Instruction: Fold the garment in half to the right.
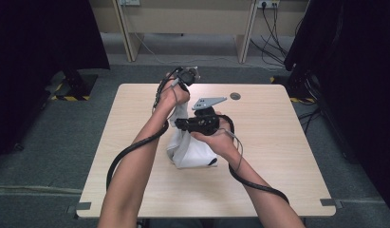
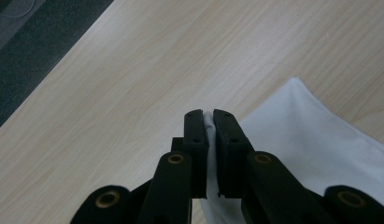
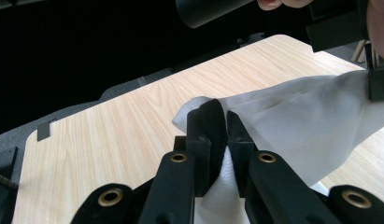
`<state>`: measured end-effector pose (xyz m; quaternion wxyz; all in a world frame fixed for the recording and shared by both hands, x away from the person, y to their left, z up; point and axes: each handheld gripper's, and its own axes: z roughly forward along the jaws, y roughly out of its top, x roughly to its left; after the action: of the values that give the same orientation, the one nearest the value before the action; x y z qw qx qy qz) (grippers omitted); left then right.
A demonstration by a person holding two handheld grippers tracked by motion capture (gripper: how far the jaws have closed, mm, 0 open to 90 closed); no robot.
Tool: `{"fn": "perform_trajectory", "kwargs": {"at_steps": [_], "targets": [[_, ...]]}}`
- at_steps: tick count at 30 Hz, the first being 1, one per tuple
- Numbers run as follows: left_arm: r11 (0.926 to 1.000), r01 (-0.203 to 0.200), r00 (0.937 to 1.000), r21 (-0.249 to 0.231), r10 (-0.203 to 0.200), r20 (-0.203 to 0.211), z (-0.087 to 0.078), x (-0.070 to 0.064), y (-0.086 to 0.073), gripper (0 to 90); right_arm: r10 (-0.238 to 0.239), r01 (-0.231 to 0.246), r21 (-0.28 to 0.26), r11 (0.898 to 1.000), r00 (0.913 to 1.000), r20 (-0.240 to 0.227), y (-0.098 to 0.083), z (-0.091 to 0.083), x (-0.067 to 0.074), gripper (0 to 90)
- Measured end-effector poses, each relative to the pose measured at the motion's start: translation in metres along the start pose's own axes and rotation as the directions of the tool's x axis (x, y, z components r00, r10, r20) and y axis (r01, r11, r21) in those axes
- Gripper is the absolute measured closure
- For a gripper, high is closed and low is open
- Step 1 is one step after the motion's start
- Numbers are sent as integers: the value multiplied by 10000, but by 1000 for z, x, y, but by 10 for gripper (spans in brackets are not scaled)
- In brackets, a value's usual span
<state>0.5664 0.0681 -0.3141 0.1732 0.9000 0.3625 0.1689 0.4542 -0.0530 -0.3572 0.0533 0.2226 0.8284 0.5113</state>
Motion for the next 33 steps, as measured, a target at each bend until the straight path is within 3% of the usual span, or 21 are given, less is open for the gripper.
{"fn": "perform_trajectory", "kwargs": {"at_steps": [33], "targets": [[10000,-13,9999,-49,14,136,16,-14,11,833,338,-340,78,9994,9993,183,-19,-10,-12,845]]}}
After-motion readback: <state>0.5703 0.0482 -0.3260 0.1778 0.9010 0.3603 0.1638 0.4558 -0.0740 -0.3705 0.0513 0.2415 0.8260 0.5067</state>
